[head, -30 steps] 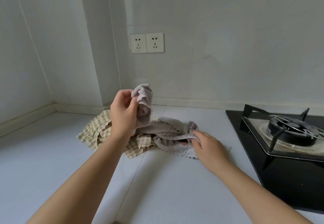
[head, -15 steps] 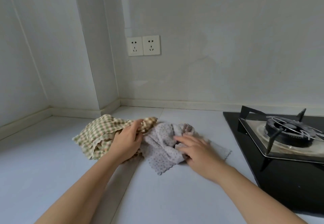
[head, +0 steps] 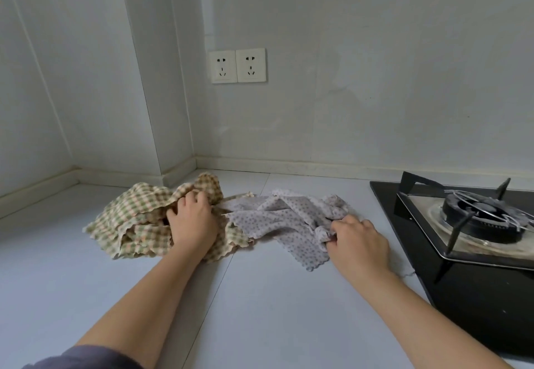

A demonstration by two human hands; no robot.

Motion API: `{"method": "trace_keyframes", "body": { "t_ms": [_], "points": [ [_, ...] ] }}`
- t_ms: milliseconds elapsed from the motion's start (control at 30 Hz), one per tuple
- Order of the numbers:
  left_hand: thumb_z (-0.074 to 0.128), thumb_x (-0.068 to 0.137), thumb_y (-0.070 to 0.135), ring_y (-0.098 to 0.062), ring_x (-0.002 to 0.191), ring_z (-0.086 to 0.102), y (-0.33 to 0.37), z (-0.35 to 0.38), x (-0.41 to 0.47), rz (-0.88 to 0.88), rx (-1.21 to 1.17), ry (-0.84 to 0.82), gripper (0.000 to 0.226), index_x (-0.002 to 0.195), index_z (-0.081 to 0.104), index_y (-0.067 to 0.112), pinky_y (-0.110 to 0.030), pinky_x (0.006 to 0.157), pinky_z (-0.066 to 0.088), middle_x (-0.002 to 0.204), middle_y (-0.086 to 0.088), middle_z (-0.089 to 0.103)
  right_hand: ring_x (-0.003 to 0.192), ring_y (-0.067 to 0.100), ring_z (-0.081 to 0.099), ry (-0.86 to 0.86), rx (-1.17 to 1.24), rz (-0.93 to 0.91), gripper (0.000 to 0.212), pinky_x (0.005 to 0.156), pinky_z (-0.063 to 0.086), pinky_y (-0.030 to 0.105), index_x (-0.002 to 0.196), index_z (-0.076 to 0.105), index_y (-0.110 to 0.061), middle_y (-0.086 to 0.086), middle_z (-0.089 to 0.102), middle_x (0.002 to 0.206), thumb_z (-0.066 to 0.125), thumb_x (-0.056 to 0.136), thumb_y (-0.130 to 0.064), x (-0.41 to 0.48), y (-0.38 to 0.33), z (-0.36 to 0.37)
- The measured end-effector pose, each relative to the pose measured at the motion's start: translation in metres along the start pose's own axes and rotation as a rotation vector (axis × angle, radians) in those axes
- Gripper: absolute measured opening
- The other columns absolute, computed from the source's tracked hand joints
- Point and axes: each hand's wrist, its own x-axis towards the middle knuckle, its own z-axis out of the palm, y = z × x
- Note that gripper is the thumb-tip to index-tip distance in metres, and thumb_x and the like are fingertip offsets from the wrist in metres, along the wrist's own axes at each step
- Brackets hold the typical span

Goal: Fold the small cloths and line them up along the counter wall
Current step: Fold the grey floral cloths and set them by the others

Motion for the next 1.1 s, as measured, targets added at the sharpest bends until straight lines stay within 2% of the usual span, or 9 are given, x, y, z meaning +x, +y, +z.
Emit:
{"method": "trace_keyframes", "body": {
  "t_ms": [67, 167, 267, 333, 433, 600, 800, 967, 1100],
  "points": [
    [0.043, 0.093, 0.035, -0.024, 0.111, 0.047, 0.020, -0.005, -0.012, 0.170, -0.114, 0.066, 0.030, 0.117, 0.050, 0.018, -0.041, 0.091, 0.036, 0.120, -0.004, 0.051, 0.114, 0.024, 0.047, 0.018, -0.003, -0.015, 0.030, 0.082, 0.045, 0.034, 0.116, 0.058, -0.025, -0.003, 0.052, 0.124, 0.045, 0.093, -0.037, 0.002, 0.001, 0.004],
    [0.038, 0.094, 0.048, -0.023, 0.106, 0.053, 0.038, -0.003, -0.023, 0.360, -0.087, -0.127, 0.036, 0.120, 0.053, 0.027, -0.036, 0.085, 0.043, 0.119, -0.002, 0.054, 0.116, 0.026, 0.045, 0.019, 0.103, -0.067, 0.028, 0.084, 0.044, 0.034, 0.113, 0.062, -0.023, -0.002, 0.053, 0.126, 0.045, 0.092, -0.031, 0.005, 0.007, 0.013],
    [0.034, 0.099, 0.034, -0.027, 0.124, 0.046, 0.021, 0.004, -0.011, 0.206, 0.068, -0.255, 0.037, 0.134, 0.045, 0.028, -0.042, 0.098, 0.038, 0.136, -0.004, 0.047, 0.132, 0.024, 0.035, -0.041, 0.309, -0.167, 0.034, 0.103, 0.036, 0.034, 0.121, 0.063, -0.024, -0.001, 0.043, 0.144, 0.050, 0.090, -0.021, 0.006, 0.012, 0.017],
    [0.042, 0.095, 0.023, -0.027, 0.124, 0.044, 0.017, 0.005, -0.010, 0.151, 0.068, -0.113, 0.036, 0.130, 0.048, 0.022, -0.044, 0.098, 0.035, 0.136, -0.005, 0.047, 0.141, 0.019, 0.025, -0.073, 0.327, -0.212, 0.039, 0.114, 0.022, 0.035, 0.128, 0.058, -0.031, -0.006, 0.032, 0.153, 0.053, 0.091, -0.023, 0.006, 0.013, 0.015],
    [0.061, 0.086, 0.031, -0.024, 0.111, 0.054, 0.047, -0.002, -0.028, 0.516, -0.139, 0.127, 0.033, 0.117, 0.060, 0.021, -0.041, 0.093, 0.037, 0.121, -0.001, 0.057, 0.137, 0.018, 0.029, 0.014, 0.240, -0.155, 0.042, 0.110, 0.021, 0.037, 0.129, 0.055, -0.033, -0.005, 0.035, 0.148, 0.056, 0.088, -0.025, 0.006, 0.013, 0.011],
    [0.052, 0.092, 0.044, -0.020, 0.097, 0.057, 0.080, -0.006, -0.049, 0.765, -0.237, -0.222, 0.027, 0.104, 0.061, 0.021, -0.032, 0.076, 0.047, 0.102, 0.002, 0.059, 0.117, 0.023, 0.049, 0.015, 0.110, -0.045, 0.040, 0.087, 0.042, 0.033, 0.129, 0.054, -0.025, 0.002, 0.053, 0.127, 0.048, 0.091, -0.015, 0.007, 0.017, 0.004],
    [0.050, 0.098, 0.032, -0.007, 0.044, 0.038, 0.059, -0.025, -0.063, 0.665, -0.692, -0.511, 0.049, 0.052, 0.042, 0.017, -0.022, 0.052, 0.032, 0.044, 0.006, 0.042, 0.146, 0.025, 0.013, -0.090, 0.280, -0.167, 0.058, 0.118, 0.013, 0.037, 0.148, 0.030, -0.018, 0.005, 0.017, 0.159, 0.040, 0.093, -0.003, 0.010, 0.022, 0.009],
    [0.056, 0.086, 0.038, -0.006, 0.077, 0.055, 0.055, -0.026, -0.074, 0.839, -0.466, -0.334, 0.020, 0.093, 0.068, 0.023, -0.027, 0.070, 0.046, 0.089, 0.007, 0.066, 0.112, 0.021, 0.053, -0.043, 0.342, -0.231, 0.032, 0.091, 0.044, 0.035, 0.111, 0.065, -0.015, -0.001, 0.060, 0.118, 0.042, 0.091, -0.007, -0.001, 0.011, 0.005],
    [0.019, 0.066, 0.076, -0.018, 0.136, 0.029, 0.051, -0.015, -0.074, 0.785, -0.134, -0.464, 0.084, 0.139, 0.039, 0.038, -0.041, 0.110, 0.024, 0.149, 0.006, 0.033, 0.117, 0.018, 0.049, -0.027, 0.389, -0.276, 0.033, 0.100, 0.038, 0.035, 0.119, 0.064, -0.019, -0.002, 0.056, 0.125, 0.041, 0.096, -0.018, -0.004, 0.008, 0.006]
  ]
}}
